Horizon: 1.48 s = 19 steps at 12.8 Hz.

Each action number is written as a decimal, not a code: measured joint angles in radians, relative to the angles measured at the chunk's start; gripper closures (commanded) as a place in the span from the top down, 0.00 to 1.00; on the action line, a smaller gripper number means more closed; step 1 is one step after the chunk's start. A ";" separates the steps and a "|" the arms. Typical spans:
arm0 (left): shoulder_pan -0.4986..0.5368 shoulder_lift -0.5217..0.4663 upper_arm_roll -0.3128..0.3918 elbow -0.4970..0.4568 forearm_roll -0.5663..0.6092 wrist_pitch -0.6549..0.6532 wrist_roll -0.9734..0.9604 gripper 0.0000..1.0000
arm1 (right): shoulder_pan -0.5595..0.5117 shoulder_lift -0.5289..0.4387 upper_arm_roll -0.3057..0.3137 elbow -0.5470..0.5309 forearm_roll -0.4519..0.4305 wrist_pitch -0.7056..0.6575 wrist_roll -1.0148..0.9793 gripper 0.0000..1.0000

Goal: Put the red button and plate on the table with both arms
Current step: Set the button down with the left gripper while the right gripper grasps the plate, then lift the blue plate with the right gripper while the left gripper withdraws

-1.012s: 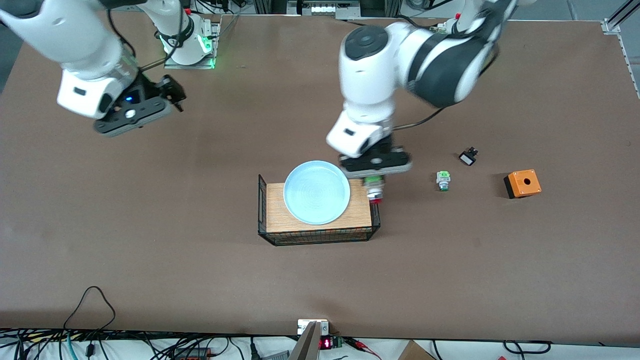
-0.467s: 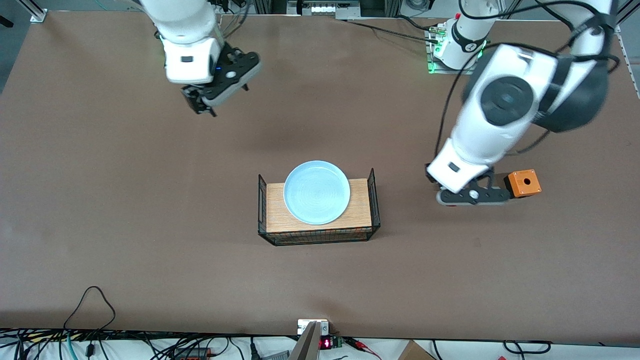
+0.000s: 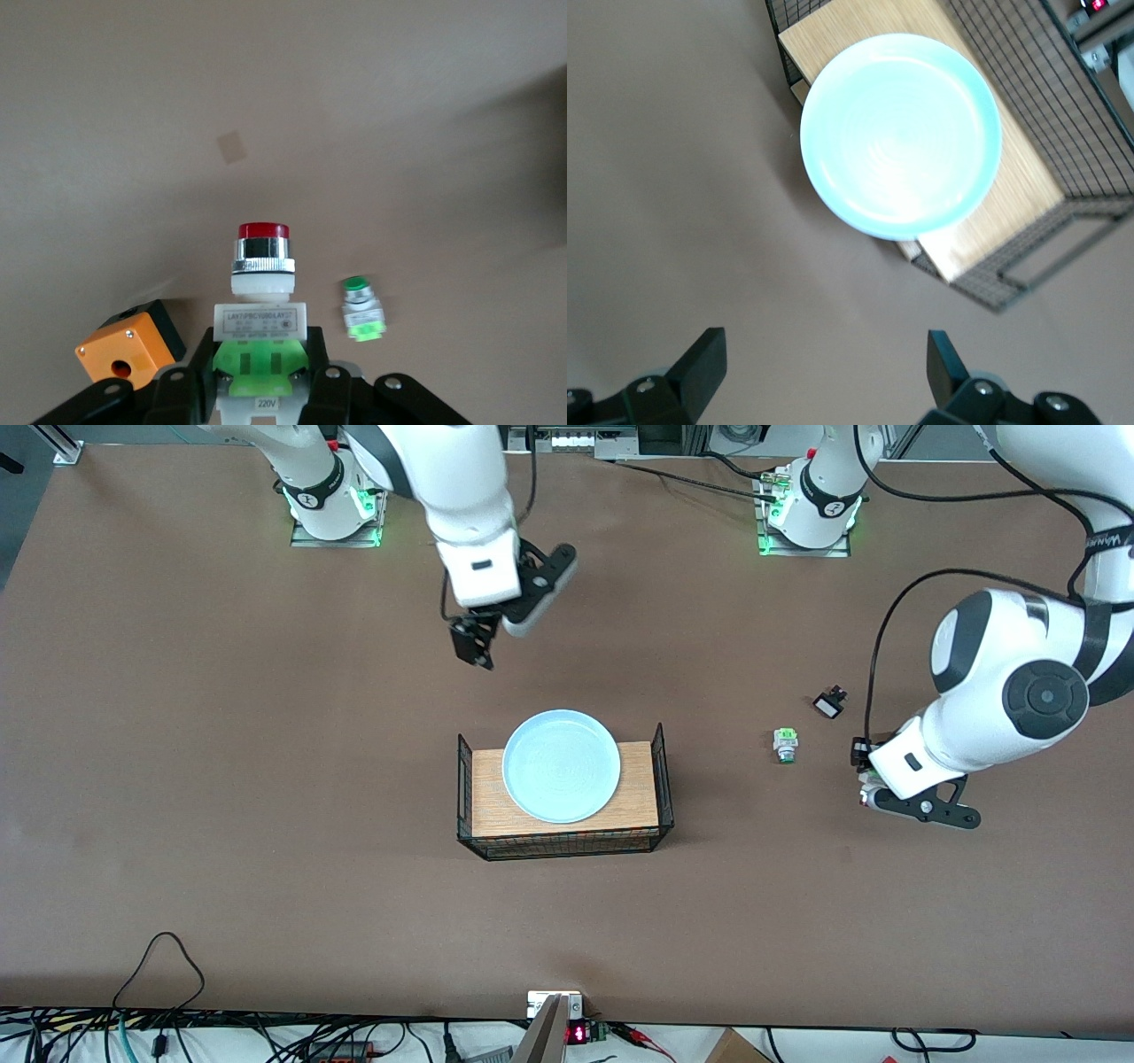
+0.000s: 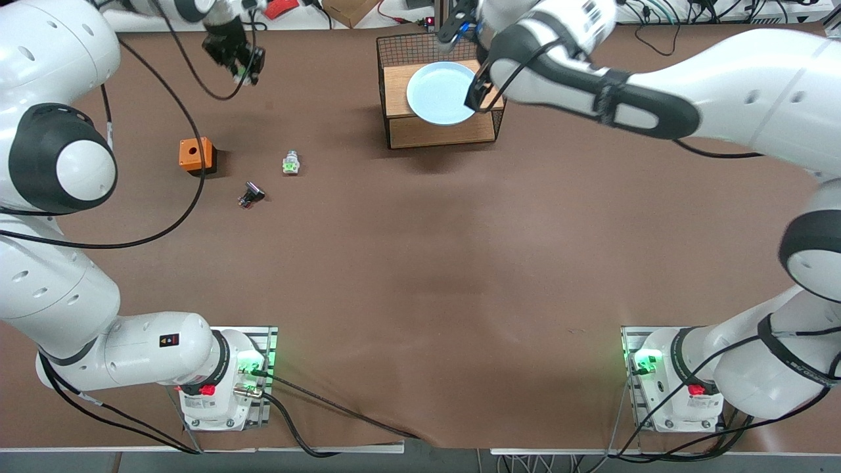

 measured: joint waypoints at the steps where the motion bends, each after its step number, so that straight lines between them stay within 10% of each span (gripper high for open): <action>1: 0.018 0.003 0.015 -0.078 0.000 0.099 0.027 0.24 | 0.011 0.036 0.000 0.000 -0.023 0.036 -0.002 1.00; 6: 0.025 0.073 0.076 -0.287 0.000 0.408 0.069 0.31 | 0.025 0.196 -0.004 0.001 -0.112 0.242 -0.005 1.00; 8: 0.025 0.122 0.083 -0.289 0.000 0.469 0.069 0.73 | 0.025 0.242 -0.006 0.004 -0.133 0.302 -0.006 0.98; 9: 0.025 0.139 0.087 -0.289 0.000 0.485 0.069 1.00 | 0.025 0.260 -0.006 0.010 -0.139 0.317 -0.006 0.92; 12: 0.025 0.132 0.094 -0.278 0.000 0.477 0.069 1.00 | 0.025 0.303 -0.008 0.053 -0.163 0.323 -0.008 0.42; 16: 0.000 0.009 0.087 -0.142 -0.001 0.118 0.069 1.00 | 0.027 0.314 -0.009 0.077 -0.165 0.323 -0.011 0.01; 19: -0.059 -0.100 0.086 0.031 -0.001 -0.215 0.057 1.00 | 0.045 0.314 -0.009 0.085 -0.166 0.322 -0.011 0.00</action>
